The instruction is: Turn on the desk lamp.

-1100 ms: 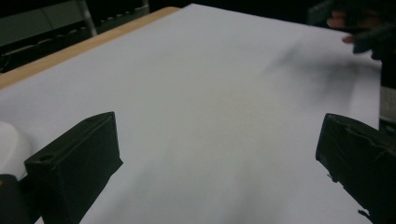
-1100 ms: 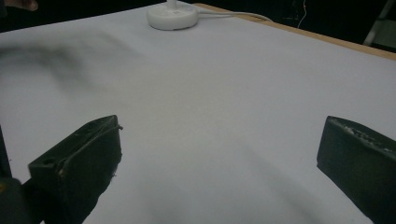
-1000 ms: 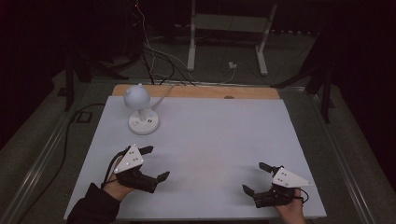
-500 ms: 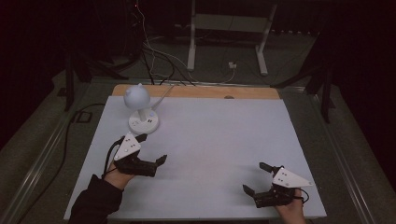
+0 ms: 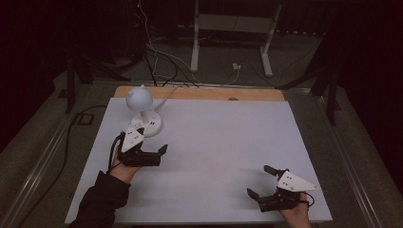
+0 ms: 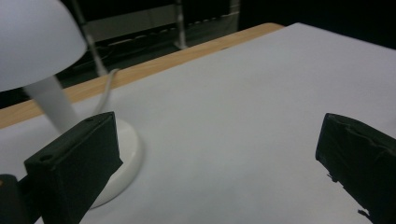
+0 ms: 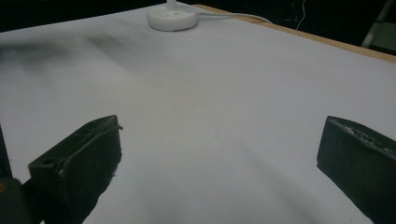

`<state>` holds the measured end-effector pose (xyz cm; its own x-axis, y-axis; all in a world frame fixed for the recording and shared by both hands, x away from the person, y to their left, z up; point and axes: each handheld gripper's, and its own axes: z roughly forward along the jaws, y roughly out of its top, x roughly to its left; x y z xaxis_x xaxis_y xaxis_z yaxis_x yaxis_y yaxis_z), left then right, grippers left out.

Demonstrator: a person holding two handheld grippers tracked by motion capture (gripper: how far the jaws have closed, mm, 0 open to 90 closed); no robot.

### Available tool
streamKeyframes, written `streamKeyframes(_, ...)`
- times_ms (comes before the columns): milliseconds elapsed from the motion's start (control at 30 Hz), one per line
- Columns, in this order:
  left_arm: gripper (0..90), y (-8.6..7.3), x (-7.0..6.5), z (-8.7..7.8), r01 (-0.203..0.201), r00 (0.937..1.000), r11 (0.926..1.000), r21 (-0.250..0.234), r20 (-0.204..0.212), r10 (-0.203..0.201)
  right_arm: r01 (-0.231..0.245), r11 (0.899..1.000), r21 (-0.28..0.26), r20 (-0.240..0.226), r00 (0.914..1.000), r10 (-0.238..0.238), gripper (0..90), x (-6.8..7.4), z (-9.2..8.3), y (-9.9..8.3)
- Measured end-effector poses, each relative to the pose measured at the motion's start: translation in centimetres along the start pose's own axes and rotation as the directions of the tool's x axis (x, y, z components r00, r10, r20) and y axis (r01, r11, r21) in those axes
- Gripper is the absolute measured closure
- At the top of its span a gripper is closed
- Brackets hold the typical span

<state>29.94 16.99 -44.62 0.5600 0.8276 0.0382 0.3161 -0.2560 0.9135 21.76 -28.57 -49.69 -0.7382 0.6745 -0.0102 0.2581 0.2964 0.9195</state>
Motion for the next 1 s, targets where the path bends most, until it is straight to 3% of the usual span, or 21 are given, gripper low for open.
streamKeyframes(167, 0.4, 0.0, 0.0, 0.9, 0.019, 0.9996, 0.9998, 0.009, -0.023, -0.018, -0.002, 1.0, -0.001, -0.001, 1.0, 0.002, 0.0, 0.0, 0.0, 0.0)
streamKeyframes(200, 0.3, 0.0, 0.1, 1.2, 0.016, 0.9985, 0.9996, 0.023, -0.053, -0.015, -0.001, 1.0, -0.002, -0.002, 1.0, 0.001, 0.0, 0.1, 0.0, 0.1)
streamKeyframes(267, 0.4, -0.1, 0.2, 1.5, 0.015, 0.9979, 0.9995, 0.028, -0.063, -0.014, -0.002, 1.0, -0.004, -0.002, 1.0, 0.002, 0.0, 0.1, 0.0, 0.1)
streamKeyframes(300, 0.4, -0.1, 0.5, 1.9, 0.052, 0.9969, 0.998, 0.036, -0.061, -0.05, -0.002, 1.0, -0.003, -0.003, 1.0, 0.002, 0.0, 0.1, 0.0, 0.1)
streamKeyframes(367, 0.4, -0.2, 0.6, 2.1, 0.068, 0.9958, 0.9971, 0.034, -0.064, -0.066, 0.001, 1.0, -0.003, -0.003, 1.0, -0.001, 0.0, 0.2, 0.0, 0.1)
streamKeyframes(400, 0.4, -0.3, 0.9, 2.5, 0.095, 0.9923, 0.9949, 0.033, -0.083, -0.092, 0.001, 1.0, -0.002, -0.005, 1.0, -0.001, 0.0, 0.2, 0.0, 0.1)
streamKeyframes(433, 0.4, -0.4, 1.0, 2.8, 0.094, 0.9892, 0.9945, 0.045, -0.117, -0.088, 0.0, 1.0, -0.002, -0.004, 1.0, 0.0, 0.0, 0.2, 0.0, 0.1)
streamKeyframes(500, 0.4, -0.4, 1.1, 3.0, 0.098, 0.9883, 0.9937, 0.054, -0.122, -0.091, -0.004, 1.0, -0.003, -0.007, 1.0, 0.004, 0.0, 0.1, -0.1, 0.1)
streamKeyframes(600, 0.4, -0.7, 1.6, 3.8, 0.168, 0.9797, 0.9831, 0.072, -0.123, -0.158, -0.001, 1.0, -0.005, -0.006, 1.0, 0.001, 0.0, 0.1, -0.1, 0.1)
streamKeyframes(633, 0.4, -0.7, 1.6, 3.8, 0.168, 0.9797, 0.9831, 0.072, -0.123, -0.158, -0.003, 1.0, -0.005, -0.006, 1.0, 0.003, 0.0, 0.1, -0.1, 0.1)
streamKeyframes(667, 0.4, -0.7, 1.9, 4.1, 0.199, 0.9727, 0.9782, 0.059, -0.134, -0.19, -0.005, 1.0, -0.005, -0.007, 1.0, 0.005, 0.0, 0.1, -0.1, 0.1)
streamKeyframes(700, 0.4, -0.7, 1.9, 4.1, 0.199, 0.9727, 0.9782, 0.059, -0.134, -0.19, -0.004, 1.0, -0.004, -0.007, 1.0, 0.004, 0.0, 0.1, -0.1, 0.1)
streamKeyframes(733, 0.4, -0.8, 2.2, 4.3, 0.224, 0.9639, 0.9734, 0.05, -0.159, -0.213, -0.003, 1.0, -0.002, -0.008, 1.0, 0.003, 0.0, 0.1, 0.0, 0.1)
streamKeyframes(800, 0.4, -0.8, 2.5, 4.4, 0.229, 0.9641, 0.9718, 0.055, -0.15, -0.219, -0.002, 1.0, -0.003, -0.008, 1.0, 0.002, 0.0, 0.1, 0.0, 0.1)
streamKeyframes(833, 0.5, -0.8, 2.7, 4.7, 0.246, 0.9549, 0.9658, 0.081, -0.191, -0.227, -0.007, 1.0, -0.003, -0.008, 0.9999, 0.006, 0.0, 0.1, 0.0, 0.1)
streamKeyframes(900, 1.8, -0.9, 2.8, 4.8, 0.249, 0.9501, 0.9646, 0.088, -0.216, -0.225, -0.005, 1.0, -0.003, -0.009, 0.9999, 0.005, 0.0, 0.1, 0.0, 0.1)
streamKeyframes(1000, 4.8, -0.9, 2.9, 5.1, 0.25, 0.9497, 0.9639, 0.091, -0.217, -0.226, -0.004, 1.0, -0.002, -0.009, 0.9999, 0.004, 0.0, 0.1, 0.0, 0.1)
